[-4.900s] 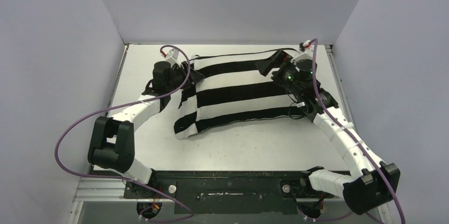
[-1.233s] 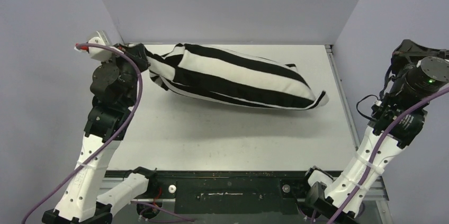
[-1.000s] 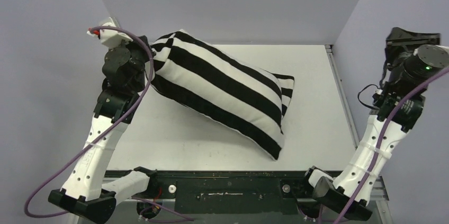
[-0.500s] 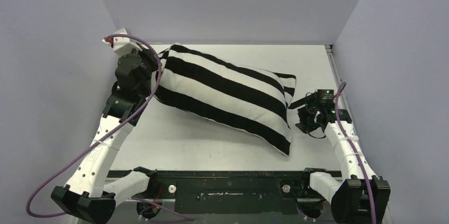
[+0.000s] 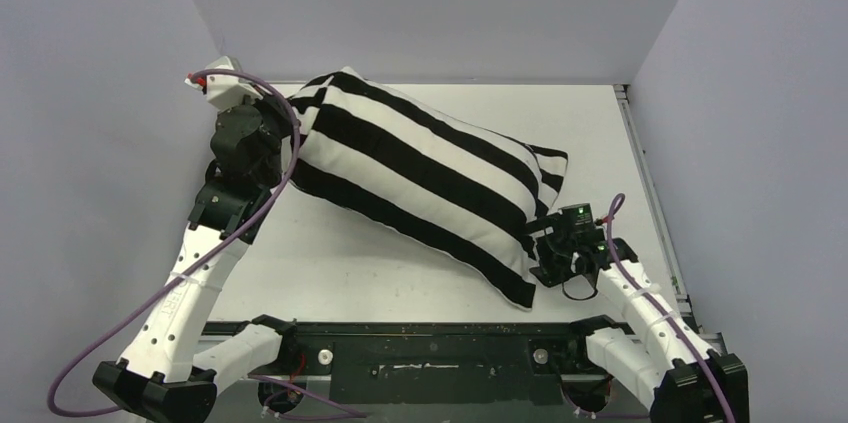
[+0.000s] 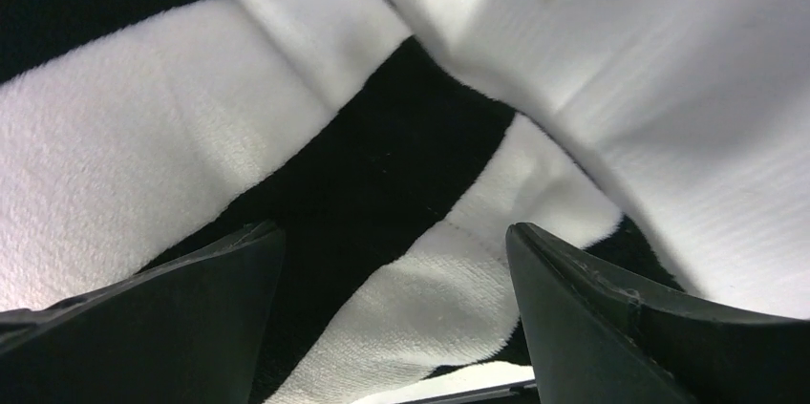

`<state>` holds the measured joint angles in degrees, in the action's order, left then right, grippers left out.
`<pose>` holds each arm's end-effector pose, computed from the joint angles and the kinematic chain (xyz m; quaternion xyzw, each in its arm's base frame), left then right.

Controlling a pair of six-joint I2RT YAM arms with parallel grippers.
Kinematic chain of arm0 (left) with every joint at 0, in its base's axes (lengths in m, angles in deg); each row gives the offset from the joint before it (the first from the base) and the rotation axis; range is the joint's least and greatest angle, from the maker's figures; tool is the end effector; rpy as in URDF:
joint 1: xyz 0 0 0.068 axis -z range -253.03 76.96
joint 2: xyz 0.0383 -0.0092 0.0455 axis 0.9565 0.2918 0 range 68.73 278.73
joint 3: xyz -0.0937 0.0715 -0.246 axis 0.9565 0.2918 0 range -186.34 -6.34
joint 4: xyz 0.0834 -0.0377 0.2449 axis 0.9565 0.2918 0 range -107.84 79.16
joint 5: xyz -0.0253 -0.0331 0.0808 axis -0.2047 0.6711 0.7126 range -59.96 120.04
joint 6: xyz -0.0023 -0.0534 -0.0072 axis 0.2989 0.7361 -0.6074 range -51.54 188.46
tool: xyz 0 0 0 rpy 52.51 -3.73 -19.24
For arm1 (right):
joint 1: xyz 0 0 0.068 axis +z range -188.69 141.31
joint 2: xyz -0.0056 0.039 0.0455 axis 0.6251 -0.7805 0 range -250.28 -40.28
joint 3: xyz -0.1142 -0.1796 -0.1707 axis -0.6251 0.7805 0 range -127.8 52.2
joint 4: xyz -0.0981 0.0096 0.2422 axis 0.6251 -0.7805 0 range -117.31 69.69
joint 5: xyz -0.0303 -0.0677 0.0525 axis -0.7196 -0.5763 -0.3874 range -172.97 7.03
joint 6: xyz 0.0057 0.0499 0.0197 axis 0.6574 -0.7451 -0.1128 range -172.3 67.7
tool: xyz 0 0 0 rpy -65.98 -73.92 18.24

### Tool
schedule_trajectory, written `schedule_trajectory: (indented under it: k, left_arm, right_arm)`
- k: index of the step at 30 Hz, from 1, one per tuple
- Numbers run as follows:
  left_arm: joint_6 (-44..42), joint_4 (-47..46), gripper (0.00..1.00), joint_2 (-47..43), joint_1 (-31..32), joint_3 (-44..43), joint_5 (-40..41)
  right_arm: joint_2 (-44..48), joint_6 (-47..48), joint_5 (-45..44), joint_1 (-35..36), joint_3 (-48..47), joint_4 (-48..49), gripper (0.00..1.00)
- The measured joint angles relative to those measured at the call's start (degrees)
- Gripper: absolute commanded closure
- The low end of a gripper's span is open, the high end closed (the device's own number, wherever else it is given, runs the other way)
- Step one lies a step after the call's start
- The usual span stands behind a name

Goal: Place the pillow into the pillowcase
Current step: Turn over the pillow at the center of the board.

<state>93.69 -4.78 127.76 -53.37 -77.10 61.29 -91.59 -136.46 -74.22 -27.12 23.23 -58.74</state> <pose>0.2098 -0.0552 0.4460 -0.2214 0.6789 -0.0790 0.6956 0.1534 0.0370 0.1867 0.5556 0.7890 0.2361 0.1141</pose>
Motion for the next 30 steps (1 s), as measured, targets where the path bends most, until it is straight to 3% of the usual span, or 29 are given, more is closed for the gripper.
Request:
schedule_trajectory:
  k: [3, 6, 7, 9, 10, 11, 16, 21, 30]
  left_arm:
    - [0.0, 0.0, 1.0, 0.0, 0.0, 0.5, 0.0]
    - [0.0, 0.1, 1.0, 0.0, 0.0, 1.2, 0.0]
    - [0.0, 0.1, 1.0, 0.0, 0.0, 1.4, 0.0]
    - [0.0, 0.0, 1.0, -0.1, 0.0, 1.9, 0.1]
    - [0.0, 0.0, 1.0, -0.1, 0.0, 2.2, 0.1]
    - [0.0, 0.0, 1.0, -0.1, 0.0, 2.4, 0.2]
    - [0.0, 0.0, 1.0, -0.4, 0.0, 3.0, 0.5]
    - [-0.1, 0.1, 1.0, -0.7, 0.0, 3.0, 1.0]
    - [1.3, 6.1, 1.0, -3.4, 0.0, -1.2, -1.9]
  right_arm:
    - [0.0, -1.3, -2.4, 4.3, 1.0, 4.4, 0.13]
    - [0.3, -3.2, -4.5, 8.3, 3.1, 9.2, 0.23]
    - [0.3, -3.9, -5.0, 9.3, 4.0, 10.8, 0.36]
    - [0.4, -5.1, -6.3, 10.8, 5.6, 13.7, 0.78]
    - [0.7, -5.9, -7.4, 11.3, 6.6, 15.6, 0.93]
    - [1.2, -6.4, -8.1, 11.5, 7.4, 17.1, 1.0]
    - [4.6, -6.8, -12.6, 11.8, 8.0, 19.0, 1.0]
    - [10.2, -5.0, -18.4, 11.8, 4.8, 13.4, 1.0]
    - [15.3, 2.3, -29.4, 11.8, -20.5, -4.4, 1.0]
